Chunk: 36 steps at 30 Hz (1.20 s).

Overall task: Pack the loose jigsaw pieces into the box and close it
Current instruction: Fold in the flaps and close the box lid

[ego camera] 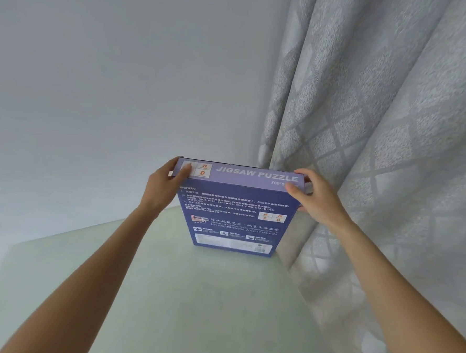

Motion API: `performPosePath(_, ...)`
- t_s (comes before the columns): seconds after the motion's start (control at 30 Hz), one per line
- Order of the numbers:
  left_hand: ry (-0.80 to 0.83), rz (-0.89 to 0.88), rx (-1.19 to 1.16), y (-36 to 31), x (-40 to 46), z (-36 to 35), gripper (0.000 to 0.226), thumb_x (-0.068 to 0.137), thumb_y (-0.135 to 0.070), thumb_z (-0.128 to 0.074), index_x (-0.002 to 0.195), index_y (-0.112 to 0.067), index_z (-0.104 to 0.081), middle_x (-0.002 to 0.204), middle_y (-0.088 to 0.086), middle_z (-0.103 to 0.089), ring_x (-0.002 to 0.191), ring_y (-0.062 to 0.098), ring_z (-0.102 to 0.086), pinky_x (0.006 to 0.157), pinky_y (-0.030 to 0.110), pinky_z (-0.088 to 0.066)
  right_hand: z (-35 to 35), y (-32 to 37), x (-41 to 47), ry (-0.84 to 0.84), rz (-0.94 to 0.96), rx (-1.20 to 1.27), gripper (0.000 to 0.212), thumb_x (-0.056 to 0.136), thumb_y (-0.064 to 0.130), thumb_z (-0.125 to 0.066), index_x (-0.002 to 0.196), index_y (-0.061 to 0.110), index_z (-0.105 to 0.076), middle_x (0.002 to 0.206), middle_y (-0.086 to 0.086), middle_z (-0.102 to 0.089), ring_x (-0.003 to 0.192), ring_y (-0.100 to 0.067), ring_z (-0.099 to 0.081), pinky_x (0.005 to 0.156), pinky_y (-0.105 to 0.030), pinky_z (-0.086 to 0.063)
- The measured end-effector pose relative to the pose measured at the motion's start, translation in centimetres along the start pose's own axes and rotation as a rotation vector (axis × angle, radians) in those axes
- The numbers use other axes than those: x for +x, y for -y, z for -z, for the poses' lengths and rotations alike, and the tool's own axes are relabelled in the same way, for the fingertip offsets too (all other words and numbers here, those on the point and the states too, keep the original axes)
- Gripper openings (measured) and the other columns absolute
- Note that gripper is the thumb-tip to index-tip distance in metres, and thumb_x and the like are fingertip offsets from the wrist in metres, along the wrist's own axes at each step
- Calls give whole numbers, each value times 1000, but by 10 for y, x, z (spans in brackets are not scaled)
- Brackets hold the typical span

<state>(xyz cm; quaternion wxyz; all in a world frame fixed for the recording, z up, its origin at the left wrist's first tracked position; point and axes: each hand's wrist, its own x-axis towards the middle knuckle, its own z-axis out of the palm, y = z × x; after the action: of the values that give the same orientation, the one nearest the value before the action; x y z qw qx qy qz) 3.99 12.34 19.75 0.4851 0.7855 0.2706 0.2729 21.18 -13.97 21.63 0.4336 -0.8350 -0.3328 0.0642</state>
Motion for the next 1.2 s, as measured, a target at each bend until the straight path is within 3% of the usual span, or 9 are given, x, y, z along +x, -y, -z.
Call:
performPosePath(0.23,-122,-61,-34,-5,-45,37,53,84,-36,-64,132,-23,-45,115,-9,-61,96,7,-60,67,2,-44,-24,13,-20,29,2,263,52,81,23,-72,126,22,-46,113,7,-58,99,-9,-60,86,-25,-49)
performPosePath(0.37,-134,-41,9,-1,-68,57,72,73,-31,-76,135,-25,-39,110,-12,-59,92,3,-58,78,17,-49,-42,27,-28,40,71,241,64,74,15,-78,129,21,-45,108,13,-58,100,-11,-58,88,-25,-49)
performPosePath(0.53,-253,-4,148,4,-88,84,63,76,-49,-68,130,-29,-45,114,-11,-62,96,11,-59,76,28,-50,-61,49,-16,32,133,214,63,80,30,-72,136,24,-42,116,8,-59,97,-12,-59,83,-26,-51)
performPosePath(0.67,-310,60,175,15,-106,100,52,80,-48,-62,127,-29,-48,116,-7,-62,96,13,-60,69,25,-46,-85,61,-11,94,120,158,65,82,37,-68,139,25,-38,115,11,-54,96,-10,-56,77,-18,-45)
performPosePath(0.8,-325,113,218,23,-111,110,55,81,-48,-61,130,-26,-46,119,-4,-61,95,12,-58,76,31,-50,-109,58,-9,142,67,223,63,83,37,-67,134,18,-37,128,0,-56,108,-21,-59,89,-38,-51)
performPosePath(0.97,-357,141,251,33,-112,112,60,82,-50,-60,134,-29,-40,117,-10,-59,100,12,-57,85,35,-48,-120,60,-10,194,86,260,56,89,33,-60,137,21,-33,129,3,-52,114,-16,-52,91,-32,-48)
performPosePath(1.07,-280,114,129,51,-115,109,63,86,-36,-61,140,-29,-31,123,-11,-53,107,7,-51,79,22,-44,-133,44,-14,296,31,283,64,91,28,-58,143,26,-21,127,10,-52,114,-13,-54,95,-36,-46)
performPosePath(1.13,-195,146,34,74,-121,102,65,87,-30,-59,142,-28,-24,131,-7,-50,114,11,-49,83,26,-46,-151,28,-21,354,-20,240,65,91,28,-57,143,26,-17,124,10,-53,115,-16,-56,96,-38,-46)
performPosePath(1.2,-138,233,-22,98,-126,89,62,89,-31,-55,141,-27,-20,126,-7,-53,113,18,-55,81,30,-50,-169,17,-30,363,-64,248,64,93,27,-54,142,24,-13,123,9,-52,110,-15,-57,86,-22,-47)
